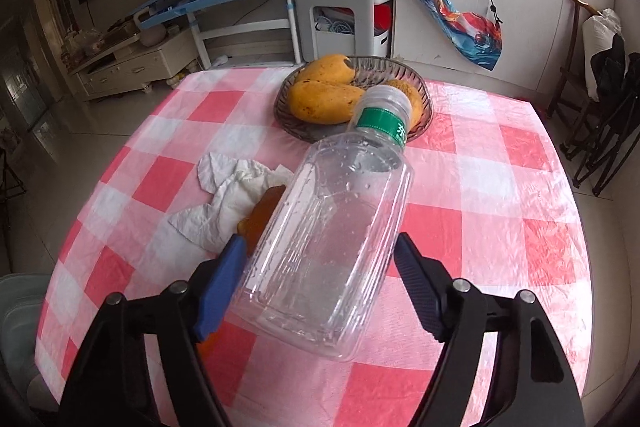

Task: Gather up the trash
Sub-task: 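Grasp the orange stick with the left tool while the right grasps the clear bottle, then lift and carry the orange stick with the left tool while the right carries the bottle to the basin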

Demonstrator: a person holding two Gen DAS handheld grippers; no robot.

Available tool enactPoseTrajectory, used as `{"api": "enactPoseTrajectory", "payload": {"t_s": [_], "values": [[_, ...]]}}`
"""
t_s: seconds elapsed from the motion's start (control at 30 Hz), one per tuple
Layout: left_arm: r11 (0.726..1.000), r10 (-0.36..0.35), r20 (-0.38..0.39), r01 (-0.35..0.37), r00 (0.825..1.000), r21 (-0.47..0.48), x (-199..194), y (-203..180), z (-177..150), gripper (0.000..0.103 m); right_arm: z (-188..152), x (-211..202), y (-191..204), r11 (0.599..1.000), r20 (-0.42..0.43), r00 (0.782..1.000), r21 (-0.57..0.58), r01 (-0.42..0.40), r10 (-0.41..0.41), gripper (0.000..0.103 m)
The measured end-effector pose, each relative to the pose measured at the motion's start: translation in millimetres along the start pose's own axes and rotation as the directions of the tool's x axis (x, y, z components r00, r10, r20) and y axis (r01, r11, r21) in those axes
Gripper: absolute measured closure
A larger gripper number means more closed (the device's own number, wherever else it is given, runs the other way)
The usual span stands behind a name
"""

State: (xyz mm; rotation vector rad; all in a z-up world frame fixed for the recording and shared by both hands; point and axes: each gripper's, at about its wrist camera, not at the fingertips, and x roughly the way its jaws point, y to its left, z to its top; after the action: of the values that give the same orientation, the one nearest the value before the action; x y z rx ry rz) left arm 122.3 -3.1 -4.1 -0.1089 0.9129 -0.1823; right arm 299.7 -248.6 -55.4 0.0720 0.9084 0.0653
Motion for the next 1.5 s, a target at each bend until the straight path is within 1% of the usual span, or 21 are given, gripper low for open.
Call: {"api": "enactPoseTrajectory", "payload": {"t_s": [0.07,0.13,0.23,0.37,0.4,0.43,0.5,0.57,0.6,0.63,0.7,0.73,0.77,0.8,0.87,0.93,1.0,1.07,1.17,1.27,1.5], "values": [[1.000,0.000,0.006,0.000,1.000,-0.010,15.2,-3.6,26.6,0.008,-6.7,-9.0,-12.5,1.000,-0.020,1.000,0.001,-0.024,0.024,0.045],[1.000,-0.006,0.008,0.006,1.000,-0.017,35.1,-10.8,49.6,0.008,-17.0,-23.6,-23.2,0.998,-0.039,0.998,-0.003,-0.057,0.057,0.048],[1.000,-0.020,-0.029,0.020,0.999,0.014,76.0,-31.1,74.4,0.008,-46.4,-47.2,-32.3,0.997,-0.066,0.996,-0.050,-0.060,0.056,0.048],[0.994,0.015,-0.061,-0.008,0.998,0.108,130.2,-65.5,90.2,0.009,-71.3,-69.0,-36.0,0.996,-0.082,0.995,-0.053,-0.067,0.062,0.047],[0.992,0.028,-0.065,-0.020,0.997,0.127,141.0,-72.5,92.5,0.009,-71.6,-68.9,-35.0,0.996,-0.077,0.995,-0.059,-0.064,0.059,0.045],[0.989,0.045,-0.062,-0.035,0.997,0.147,150.5,-79.6,94.7,0.011,-71.4,-67.1,-34.2,0.996,-0.072,0.996,-0.071,-0.056,0.051,0.037],[0.982,0.072,-0.052,-0.062,0.996,0.177,164.4,-88.9,98.7,0.013,-70.1,-63.0,-32.8,0.996,-0.059,0.998,-0.083,-0.034,0.029,0.034],[0.977,0.083,-0.052,-0.071,0.995,0.203,176.2,-96.3,101.5,0.020,-63.9,-57.9,-33.3,0.996,-0.049,0.998,-0.077,-0.035,0.032,0.033],[0.974,0.083,-0.059,-0.069,0.995,0.218,182.1,-99.1,102.4,0.029,-61.4,-55.4,-31.6,0.996,-0.041,0.999,-0.088,-0.026,0.022,0.033],[0.970,0.083,-0.073,-0.064,0.994,0.233,187.6,-100.7,102.0,0.042,-60.2,-52.7,-29.3,0.994,-0.037,0.999,-0.107,-0.012,0.008,0.032],[0.969,0.077,-0.082,-0.056,0.994,0.242,194.5,-98.6,100.3,0.056,-60.4,-44.5,-23.6,0.989,-0.048,0.999,-0.145,0.008,-0.015,0.031],[0.969,0.078,-0.071,-0.059,0.994,0.239,193.4,-97.2,99.9,0.070,-61.4,-40.0,-22.7,0.988,-0.063,0.998,-0.154,0.007,-0.017,0.033],[0.969,0.070,-0.074,-0.050,0.995,0.242,192.4,-96.6,100.2,0.081,-62.3,-35.7,-22.9,0.988,-0.081,0.997,-0.152,0.004,-0.016,0.046],[0.969,0.060,-0.085,-0.038,0.995,0.242,191.4,-95.4,100.9,0.088,-62.7,-34.4,-24.0,0.990,-0.087,0.996,-0.142,-0.012,-0.001,0.048],[0.973,0.051,-0.077,-0.032,0.996,0.227,183.6,-91.1,99.7,0.088,-62.8,-36.2,-28.3,0.994,-0.090,0.995,-0.104,-0.041,0.031,0.048],[0.978,0.041,-0.067,-0.026,0.997,0.206,170.9,-84.1,96.9,0.089,-63.1,-40.7,-35.9,0.996,-0.085,0.993,-0.033,-0.085,0.082,0.048],[0.981,0.033,-0.052,-0.023,0.998,0.194,153.3,-77.8,92.1,0.089,-66.0,-49.1,-42.1,0.988,-0.069,0.986,0.048,-0.146,0.149,0.048],[0.981,0.023,-0.032,-0.016,0.999,0.191,133.4,-74.1,86.4,0.089,-69.7,-60.7,-42.4,0.978,-0.045,0.980,0.088,-0.188,0.193,0.048],[0.982,0.014,0.007,-0.015,1.000,0.189,100.7,-68.2,72.0,0.089,-77.5,-80.5,-35.8,0.963,0.006,0.969,0.116,-0.245,0.246,0.048],[0.987,0.003,0.023,-0.006,1.000,0.161,73.5,-57.5,53.8,0.089,-94.1,-98.3,-26.2,0.936,0.052,0.948,0.152,-0.318,0.314,0.048],[0.990,0.011,0.069,-0.020,0.998,0.136,20.9,-35.0,10.3,0.089,-125.7,-130.8,6.3,0.910,0.103,0.916,0.115,-0.398,0.388,0.048]]}}
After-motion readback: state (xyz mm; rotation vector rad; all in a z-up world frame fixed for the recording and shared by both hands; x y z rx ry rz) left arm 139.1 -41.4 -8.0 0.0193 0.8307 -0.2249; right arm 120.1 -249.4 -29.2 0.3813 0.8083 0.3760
